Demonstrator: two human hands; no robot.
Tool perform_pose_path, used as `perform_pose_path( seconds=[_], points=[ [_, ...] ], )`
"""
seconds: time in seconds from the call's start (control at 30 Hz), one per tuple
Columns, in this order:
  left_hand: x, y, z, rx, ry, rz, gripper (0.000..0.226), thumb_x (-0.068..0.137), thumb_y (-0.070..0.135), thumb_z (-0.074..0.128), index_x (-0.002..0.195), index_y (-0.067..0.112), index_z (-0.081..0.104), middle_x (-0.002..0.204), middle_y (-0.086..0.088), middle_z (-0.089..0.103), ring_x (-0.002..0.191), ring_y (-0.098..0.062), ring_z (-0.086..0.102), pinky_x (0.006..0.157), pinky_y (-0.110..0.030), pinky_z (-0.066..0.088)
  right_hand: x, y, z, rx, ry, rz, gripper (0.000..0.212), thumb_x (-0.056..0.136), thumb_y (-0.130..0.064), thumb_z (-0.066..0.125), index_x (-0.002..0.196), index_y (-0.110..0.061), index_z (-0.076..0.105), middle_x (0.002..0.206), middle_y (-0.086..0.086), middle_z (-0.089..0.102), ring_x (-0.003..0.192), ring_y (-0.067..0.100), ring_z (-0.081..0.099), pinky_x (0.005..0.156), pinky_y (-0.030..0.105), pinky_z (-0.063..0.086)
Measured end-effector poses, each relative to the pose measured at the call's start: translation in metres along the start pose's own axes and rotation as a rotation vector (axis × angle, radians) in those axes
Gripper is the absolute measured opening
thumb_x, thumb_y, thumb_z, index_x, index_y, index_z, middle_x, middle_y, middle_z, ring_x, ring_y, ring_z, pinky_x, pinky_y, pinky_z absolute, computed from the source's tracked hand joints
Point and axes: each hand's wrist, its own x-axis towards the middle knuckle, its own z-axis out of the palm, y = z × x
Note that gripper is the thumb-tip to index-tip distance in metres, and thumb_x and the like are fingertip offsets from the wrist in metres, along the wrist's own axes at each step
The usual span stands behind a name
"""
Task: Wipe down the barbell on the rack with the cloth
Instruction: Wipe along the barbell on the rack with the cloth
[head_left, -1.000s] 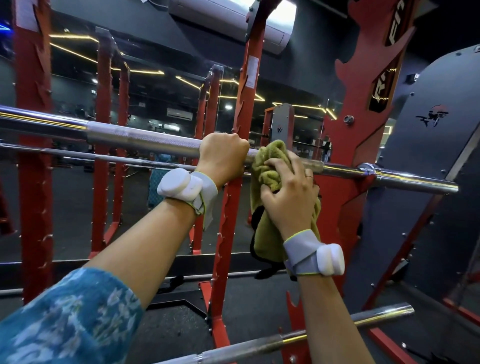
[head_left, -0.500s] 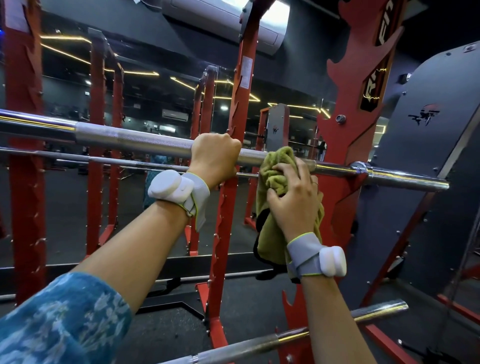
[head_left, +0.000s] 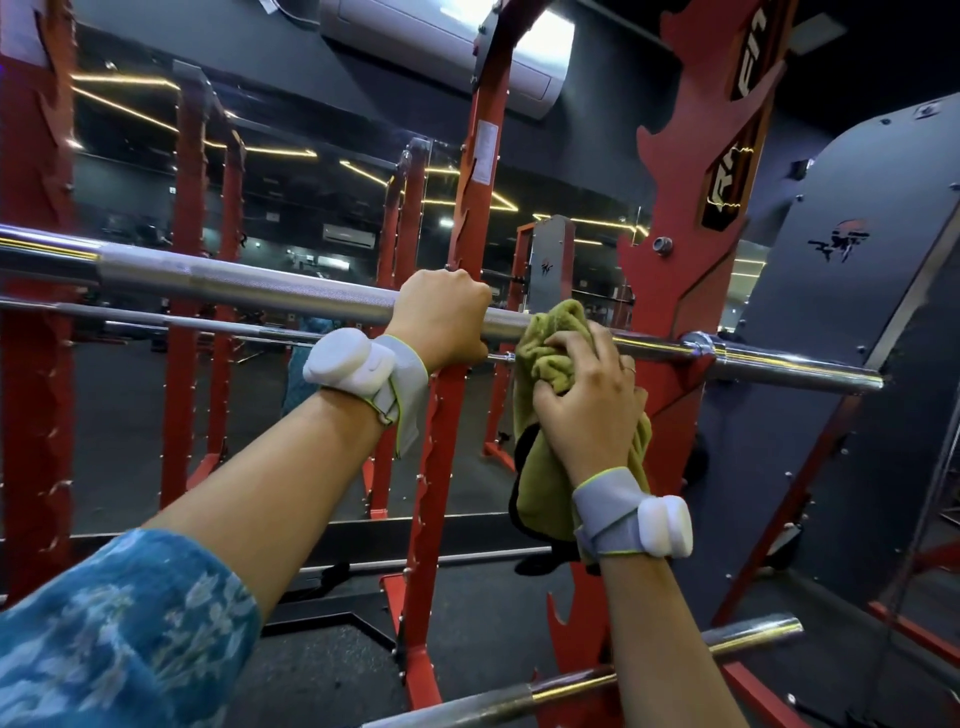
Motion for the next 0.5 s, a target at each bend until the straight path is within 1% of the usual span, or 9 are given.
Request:
perform_pose_path(
  seconds=[0.1, 0.17, 0.2, 0.27, 0.33, 0.4, 0.5],
  points=[
    [0.011, 0.009, -0.002, -0.009, -0.044, 0.003, 0.022, 0.078, 0.033, 0.062, 0.091, 0.015, 0.060, 0.076, -0.001, 0.046, 0.070, -0.019, 0.045, 0.062, -0.030, 0.036, 0.016, 0.014, -0.006, -0.007, -0.002, 0.126, 0.037, 0.075, -0.022, 0.058, 0.113, -0.023, 0.058, 0.139, -0.003, 0.043, 0.113, 0.036, 0.045, 0.088, 0.048, 0.040],
    [0.019, 0.015, -0.002, -0.010, -0.062, 0.009, 0.024, 0.077, 0.033, 0.063, 0.092, 0.014, 0.061, 0.078, -0.002, 0.048, 0.070, -0.020, 0.045, 0.063, -0.030, 0.035, 0.027, 0.013, -0.010, 0.003, -0.007, 0.155, 0.036, 0.075, -0.022, 0.058, 0.111, -0.024, 0.057, 0.137, -0.004, 0.043, 0.113, 0.035, 0.045, 0.088, 0.048, 0.040],
    [0.023, 0.019, -0.002, -0.011, -0.068, 0.010, 0.025, 0.077, 0.034, 0.063, 0.093, 0.014, 0.061, 0.079, -0.003, 0.050, 0.070, -0.020, 0.045, 0.063, -0.030, 0.035, 0.030, 0.014, -0.010, -0.008, -0.011, 0.134, 0.037, 0.075, -0.022, 0.058, 0.111, -0.024, 0.057, 0.137, -0.005, 0.043, 0.113, 0.034, 0.044, 0.087, 0.047, 0.040],
    [0.027, 0.026, -0.001, -0.018, -0.078, 0.008, 0.027, 0.077, 0.035, 0.063, 0.094, 0.014, 0.061, 0.087, -0.005, 0.058, 0.070, -0.020, 0.045, 0.063, -0.030, 0.035, 0.027, 0.014, -0.007, -0.052, -0.002, 0.024, 0.039, 0.073, -0.023, 0.058, 0.112, -0.024, 0.058, 0.139, -0.003, 0.044, 0.114, 0.035, 0.043, 0.085, 0.047, 0.040],
    [0.032, 0.036, 0.000, -0.030, -0.079, 0.007, 0.028, 0.077, 0.037, 0.063, 0.094, 0.014, 0.062, 0.093, -0.006, 0.061, 0.069, -0.020, 0.045, 0.062, -0.030, 0.036, 0.021, 0.022, -0.004, -0.044, 0.013, -0.067, 0.042, 0.070, -0.026, 0.056, 0.112, -0.023, 0.060, 0.139, 0.000, 0.046, 0.113, 0.037, 0.045, 0.083, 0.048, 0.040],
    [0.037, 0.047, 0.001, -0.038, -0.082, 0.019, 0.026, 0.079, 0.036, 0.061, 0.093, 0.015, 0.061, 0.095, -0.006, 0.061, 0.069, -0.020, 0.045, 0.062, -0.031, 0.036, 0.019, 0.033, -0.006, 0.004, 0.003, -0.050, 0.042, 0.072, -0.024, 0.059, 0.113, -0.023, 0.060, 0.139, 0.000, 0.046, 0.114, 0.036, 0.045, 0.084, 0.047, 0.040],
    [0.045, 0.065, 0.006, -0.057, -0.089, 0.032, 0.027, 0.081, 0.038, 0.060, 0.093, 0.014, 0.059, 0.097, -0.006, 0.062, 0.071, -0.020, 0.050, 0.062, -0.030, 0.036, 0.024, 0.050, -0.012, -0.002, -0.010, 0.039, 0.041, 0.074, -0.021, 0.062, 0.114, -0.025, 0.058, 0.137, -0.004, 0.044, 0.115, 0.032, 0.044, 0.085, 0.045, 0.040]
  ],
)
